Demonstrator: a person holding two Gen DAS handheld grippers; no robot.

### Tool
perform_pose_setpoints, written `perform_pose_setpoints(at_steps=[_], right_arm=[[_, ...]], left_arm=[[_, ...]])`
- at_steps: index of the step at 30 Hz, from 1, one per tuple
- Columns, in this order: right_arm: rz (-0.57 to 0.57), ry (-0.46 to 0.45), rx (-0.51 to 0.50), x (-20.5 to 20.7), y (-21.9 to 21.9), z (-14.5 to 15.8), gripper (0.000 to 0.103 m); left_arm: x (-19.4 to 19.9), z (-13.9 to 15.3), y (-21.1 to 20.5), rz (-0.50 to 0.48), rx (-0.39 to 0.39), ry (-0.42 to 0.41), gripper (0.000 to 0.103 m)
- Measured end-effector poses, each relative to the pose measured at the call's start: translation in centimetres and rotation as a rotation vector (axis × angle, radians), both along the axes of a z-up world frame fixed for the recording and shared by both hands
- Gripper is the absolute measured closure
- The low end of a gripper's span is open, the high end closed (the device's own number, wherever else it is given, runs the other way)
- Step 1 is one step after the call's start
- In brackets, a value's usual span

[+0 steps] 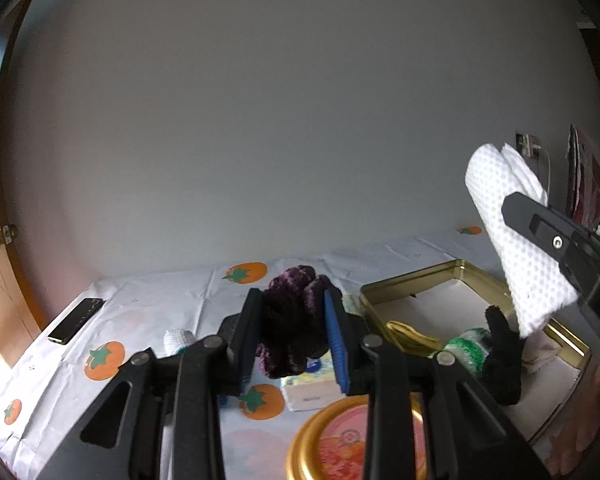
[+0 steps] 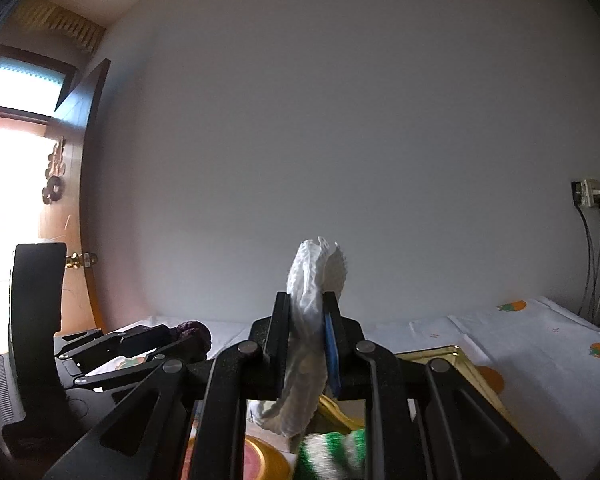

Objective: Organize soft objects
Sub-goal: 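Carry the scrunchie and mesh cloth with both tools over the gold tray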

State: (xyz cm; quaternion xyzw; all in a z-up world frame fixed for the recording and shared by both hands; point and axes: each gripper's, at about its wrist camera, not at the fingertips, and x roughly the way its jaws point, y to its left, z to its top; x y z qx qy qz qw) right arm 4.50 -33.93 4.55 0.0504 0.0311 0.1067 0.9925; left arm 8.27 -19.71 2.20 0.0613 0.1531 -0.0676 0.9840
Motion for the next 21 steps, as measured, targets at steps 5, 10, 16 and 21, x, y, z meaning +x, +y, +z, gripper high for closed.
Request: perform_pose_setpoints(at_steps=[5,10,16,21], right_arm=[[-0.023,0.008,-0.007,0.2,-1.3,0.4,0.086],[-0.047,0.028,-0.015,0.6,-2.8,0.7,0.086],[-0.055,0.060,-0.032,1.2,-4.6,0.7,0.086],[-0.062,0.103,-0.039,1.9,-6.0,0.7,0.086]], left_arm=[[0.1,0.4,-1.5,-0.035,-0.003,0.021,0.073],[0.2,0.7,-3.2,-0.084,-0.006,0.041,0.073],[0.1,1.1,-5.2,-0.148,-0.011,0.074,0.073],[0.4,0.9,-7.2,-0.206,-0.001,0.121,0.073]])
